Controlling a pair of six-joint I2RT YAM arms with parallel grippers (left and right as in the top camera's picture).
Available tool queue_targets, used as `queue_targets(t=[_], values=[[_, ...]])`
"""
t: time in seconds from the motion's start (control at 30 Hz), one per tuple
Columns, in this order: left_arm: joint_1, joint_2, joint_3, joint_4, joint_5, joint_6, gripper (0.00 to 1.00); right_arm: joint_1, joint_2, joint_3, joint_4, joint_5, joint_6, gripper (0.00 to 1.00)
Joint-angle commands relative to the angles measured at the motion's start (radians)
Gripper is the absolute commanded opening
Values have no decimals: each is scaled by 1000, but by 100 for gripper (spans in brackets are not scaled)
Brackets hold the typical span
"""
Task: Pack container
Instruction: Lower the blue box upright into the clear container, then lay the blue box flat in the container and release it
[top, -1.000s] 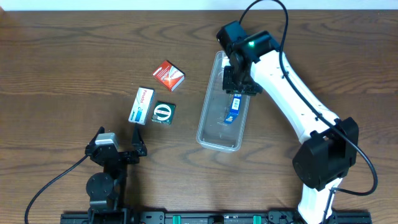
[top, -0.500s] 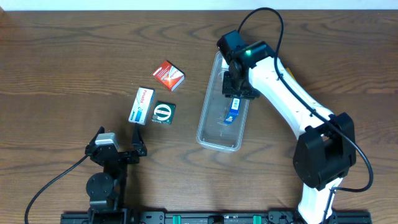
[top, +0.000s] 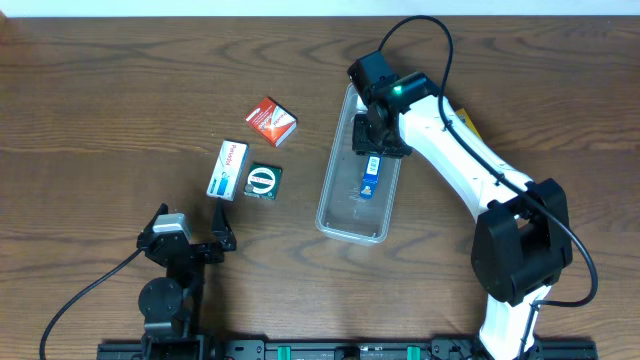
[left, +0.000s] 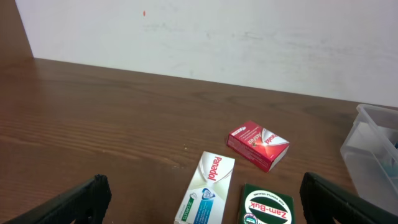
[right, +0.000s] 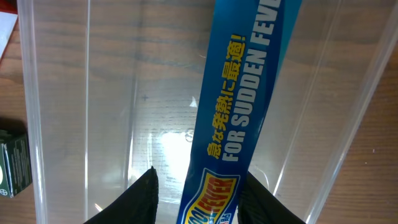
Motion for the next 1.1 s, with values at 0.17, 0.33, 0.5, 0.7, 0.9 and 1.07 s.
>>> queue_targets(t=[0.17,0.33,0.5,0.7,0.9,1.07], values=[[3,-5,-16,-37,-8,13,98,-2,-5,-6,57,-39,-66,40],[3,-5,-16,-37,-8,13,98,-2,-5,-6,119,-57,-80,42],[3,-5,-16,-37,-8,13,98,-3,-5,-5,140,-64,-106,44],[3,-5,-16,-37,-8,13,98,-3,-5,-5,143,-64,-160,46],[3,-5,-16,-37,-8,13,98,-3,-5,-5,143,-64,-199,46],[3,-5,-16,-37,-8,13,98,-3,-5,-5,138,-64,-220,46]])
